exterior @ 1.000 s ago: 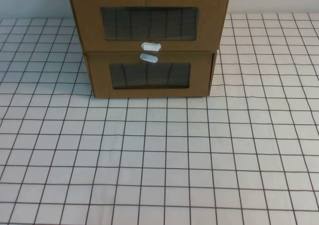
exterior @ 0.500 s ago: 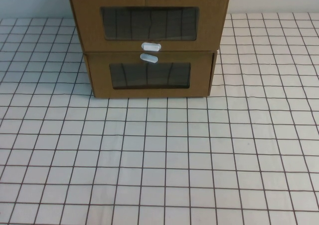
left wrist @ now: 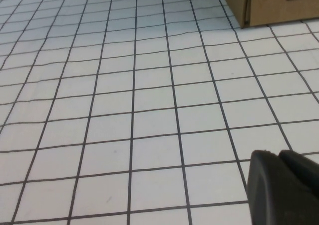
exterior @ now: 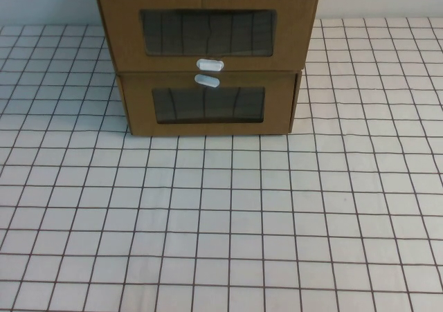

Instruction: Close the shoe box

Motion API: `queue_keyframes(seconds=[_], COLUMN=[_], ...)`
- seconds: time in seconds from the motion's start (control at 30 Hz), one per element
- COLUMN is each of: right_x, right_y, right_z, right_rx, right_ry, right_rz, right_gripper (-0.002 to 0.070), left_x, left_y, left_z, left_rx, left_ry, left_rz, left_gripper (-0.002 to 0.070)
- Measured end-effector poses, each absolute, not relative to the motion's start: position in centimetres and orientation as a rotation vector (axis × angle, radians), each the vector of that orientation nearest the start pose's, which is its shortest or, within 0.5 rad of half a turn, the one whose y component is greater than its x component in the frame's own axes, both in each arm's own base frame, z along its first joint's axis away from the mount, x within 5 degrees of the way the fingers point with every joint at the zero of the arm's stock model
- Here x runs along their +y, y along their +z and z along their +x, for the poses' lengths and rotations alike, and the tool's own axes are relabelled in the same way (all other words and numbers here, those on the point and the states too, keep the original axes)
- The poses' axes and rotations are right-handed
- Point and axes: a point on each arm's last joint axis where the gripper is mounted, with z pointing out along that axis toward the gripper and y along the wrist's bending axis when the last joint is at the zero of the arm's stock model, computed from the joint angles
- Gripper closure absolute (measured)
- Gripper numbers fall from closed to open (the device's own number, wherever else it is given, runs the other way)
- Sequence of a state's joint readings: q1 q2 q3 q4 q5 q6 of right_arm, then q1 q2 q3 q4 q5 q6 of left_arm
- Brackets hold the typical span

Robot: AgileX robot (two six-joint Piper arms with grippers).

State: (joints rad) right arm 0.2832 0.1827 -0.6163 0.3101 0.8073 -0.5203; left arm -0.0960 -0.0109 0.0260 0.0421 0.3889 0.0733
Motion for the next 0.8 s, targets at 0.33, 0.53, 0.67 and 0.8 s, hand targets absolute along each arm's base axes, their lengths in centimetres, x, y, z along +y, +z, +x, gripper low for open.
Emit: queue_keyframes(seconds=[0.33,0.53,0.67,0.8], right_x=[2.4,2.2,1.5,0.9], right_y=[32.4,29.5,26.1,23.2], right_z=[2.0,4.7,5.3,5.2], right_rx=[1.715,1.655,1.694,1.728], right_ry=[0.144,0.180,0.151,0.102], right_rz=[-0.695,-0.411,-0.206,-0.078], right_gripper=[0.0690,0.0689,0.0689,0.0690], left_x=[-0.4,-0.4,-0.4,-0.3], left_y=[17.0,17.0,17.0,17.0], left_z=[5.2,5.2,5.2,5.2], left_rx=[1.878,1.878,1.878,1.878], left_ry=[0.026,0.028,0.028,0.032], left_rz=[0.185,0.187,0.187,0.189], left_gripper=[0.0680,0.0680,0.0680,0.0680])
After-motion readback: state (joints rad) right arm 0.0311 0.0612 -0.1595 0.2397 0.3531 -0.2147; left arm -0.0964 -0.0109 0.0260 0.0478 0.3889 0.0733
